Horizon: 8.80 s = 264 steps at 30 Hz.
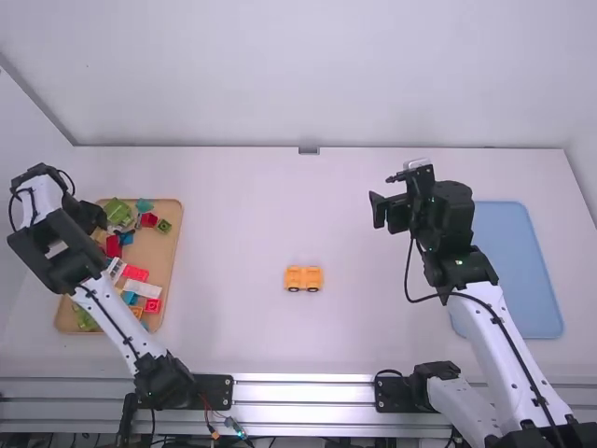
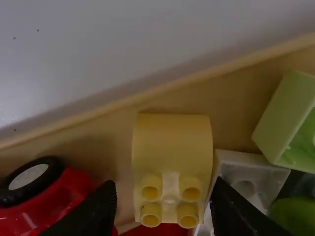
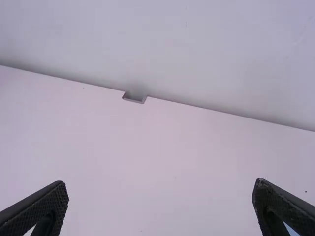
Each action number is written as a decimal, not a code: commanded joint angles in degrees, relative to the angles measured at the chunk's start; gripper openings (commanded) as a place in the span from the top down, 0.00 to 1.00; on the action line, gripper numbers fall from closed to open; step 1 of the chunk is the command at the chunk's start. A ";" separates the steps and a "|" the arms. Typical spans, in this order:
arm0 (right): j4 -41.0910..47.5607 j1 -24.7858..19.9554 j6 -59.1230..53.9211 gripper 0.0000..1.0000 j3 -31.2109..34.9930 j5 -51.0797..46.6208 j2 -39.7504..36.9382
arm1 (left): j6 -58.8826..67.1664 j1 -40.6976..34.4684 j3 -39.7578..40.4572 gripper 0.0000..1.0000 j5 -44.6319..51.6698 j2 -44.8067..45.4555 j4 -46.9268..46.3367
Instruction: Assemble lego blocks to make yellow taxi
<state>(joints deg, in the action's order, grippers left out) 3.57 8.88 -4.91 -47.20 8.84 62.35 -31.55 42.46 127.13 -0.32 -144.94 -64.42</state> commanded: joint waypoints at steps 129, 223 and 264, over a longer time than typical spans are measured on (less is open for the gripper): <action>1.01 0.15 0.39 0.01 -2.23 0.13 0.35 | 4.15 0.31 0.83 0.44 -5.44 -0.15 -4.13; 2.95 0.11 0.61 0.01 -2.23 0.31 0.35 | -83.87 -62.77 -64.35 0.98 2.23 38.64 22.67; 2.93 0.07 0.39 0.01 -2.23 0.17 0.35 | -49.88 -58.42 -52.85 0.01 8.55 38.93 13.31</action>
<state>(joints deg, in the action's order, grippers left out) 6.63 8.88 -4.71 -47.20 8.86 62.35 -94.11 -17.02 70.28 8.99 -105.97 -49.32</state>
